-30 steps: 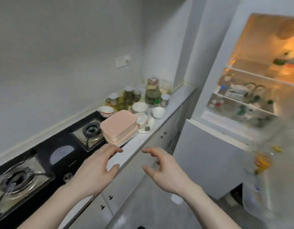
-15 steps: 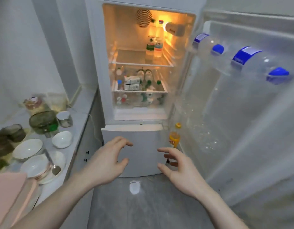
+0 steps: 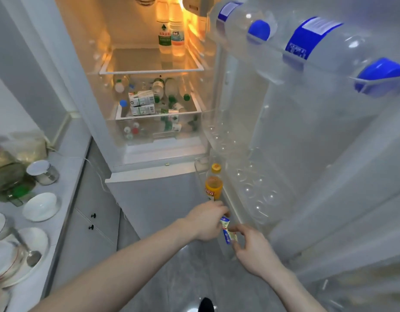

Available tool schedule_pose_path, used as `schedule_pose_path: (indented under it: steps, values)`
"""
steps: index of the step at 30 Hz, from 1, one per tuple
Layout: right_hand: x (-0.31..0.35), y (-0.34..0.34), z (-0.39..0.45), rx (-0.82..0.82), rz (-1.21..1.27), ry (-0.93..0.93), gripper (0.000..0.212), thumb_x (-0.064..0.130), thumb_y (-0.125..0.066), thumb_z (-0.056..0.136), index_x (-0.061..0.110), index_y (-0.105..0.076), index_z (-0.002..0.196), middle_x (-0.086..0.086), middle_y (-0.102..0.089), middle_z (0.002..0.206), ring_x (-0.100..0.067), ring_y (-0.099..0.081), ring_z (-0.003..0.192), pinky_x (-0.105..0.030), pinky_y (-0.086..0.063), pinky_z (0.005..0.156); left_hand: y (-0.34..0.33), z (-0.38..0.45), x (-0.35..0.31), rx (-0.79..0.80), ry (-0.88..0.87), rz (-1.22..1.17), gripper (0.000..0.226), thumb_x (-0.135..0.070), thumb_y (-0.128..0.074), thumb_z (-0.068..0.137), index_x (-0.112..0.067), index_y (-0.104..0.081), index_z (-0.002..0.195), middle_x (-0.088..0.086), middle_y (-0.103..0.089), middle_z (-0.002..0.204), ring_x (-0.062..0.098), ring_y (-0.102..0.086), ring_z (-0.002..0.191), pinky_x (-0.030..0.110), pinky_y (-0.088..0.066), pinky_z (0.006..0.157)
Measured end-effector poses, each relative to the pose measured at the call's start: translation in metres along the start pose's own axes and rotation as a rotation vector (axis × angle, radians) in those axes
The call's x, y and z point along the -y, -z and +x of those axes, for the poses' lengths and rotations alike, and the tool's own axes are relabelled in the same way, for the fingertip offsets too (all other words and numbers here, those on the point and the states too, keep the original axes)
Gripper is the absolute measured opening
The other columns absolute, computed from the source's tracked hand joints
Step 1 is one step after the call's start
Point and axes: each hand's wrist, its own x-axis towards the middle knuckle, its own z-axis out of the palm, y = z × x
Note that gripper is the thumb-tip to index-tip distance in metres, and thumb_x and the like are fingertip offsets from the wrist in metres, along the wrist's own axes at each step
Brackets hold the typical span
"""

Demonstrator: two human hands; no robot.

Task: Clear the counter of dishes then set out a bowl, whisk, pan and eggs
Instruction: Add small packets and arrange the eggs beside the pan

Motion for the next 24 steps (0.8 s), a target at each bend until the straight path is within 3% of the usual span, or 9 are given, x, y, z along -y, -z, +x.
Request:
schedule_pose_path:
  steps: [8,10,13,18,24]
  values:
    - [-0.014,-0.016,0.012,0.104,-0.092,-0.077,0.044,0.021,-0.043,0.079,0.035,-0.061,0.116,0.0,-0.067,0.123,-0.028,-0.062,0.111,-0.041,-0.051,0.093,-0.023,0.069,-0.003,0.323,0.019,0.291,0.037,-0.023,-0.064,0.09,-0.012,-0.06,0.126,0.011,-0.061,0.128,0.032,-0.062,0.114,0.039,-0.052,0.086]
    - [-0.014,-0.017,0.016,0.093,-0.103,-0.104,0.043,0.02,-0.042,0.082,0.036,-0.061,0.117,0.001,-0.066,0.123,-0.028,-0.062,0.111,-0.041,-0.051,0.093,-0.024,0.08,-0.008,0.407,0.05,0.361,0.033,-0.017,-0.065,0.089,-0.011,-0.062,0.121,0.011,-0.064,0.124,0.032,-0.065,0.11,0.038,-0.053,0.08]
    - [-0.009,-0.016,0.017,0.094,-0.139,-0.116,0.038,0.02,-0.048,0.089,0.034,-0.061,0.122,0.0,-0.064,0.125,-0.027,-0.061,0.112,-0.038,-0.049,0.092,-0.025,0.092,-0.014,0.496,0.05,0.48,0.034,-0.015,-0.064,0.092,-0.011,-0.063,0.126,0.01,-0.062,0.132,0.03,-0.063,0.118,0.036,-0.051,0.08]
    - [-0.001,-0.017,0.024,0.103,-0.207,-0.163,0.035,0.025,-0.054,0.09,0.027,-0.063,0.123,-0.002,-0.066,0.127,-0.028,-0.062,0.116,-0.037,-0.051,0.093,-0.038,0.103,-0.013,0.489,0.087,0.516,0.049,-0.018,-0.061,0.096,-0.012,-0.052,0.144,0.007,-0.048,0.152,0.028,-0.05,0.137,0.043,-0.048,0.101]
    - [0.001,-0.02,0.029,0.073,-0.21,-0.223,0.032,0.024,-0.058,0.09,0.02,-0.065,0.12,-0.007,-0.068,0.122,-0.03,-0.063,0.114,-0.035,-0.05,0.09,-0.036,0.095,-0.015,0.358,0.043,0.486,0.036,-0.014,-0.063,0.096,-0.01,-0.061,0.132,0.008,-0.061,0.137,0.03,-0.061,0.125,0.038,-0.052,0.09]
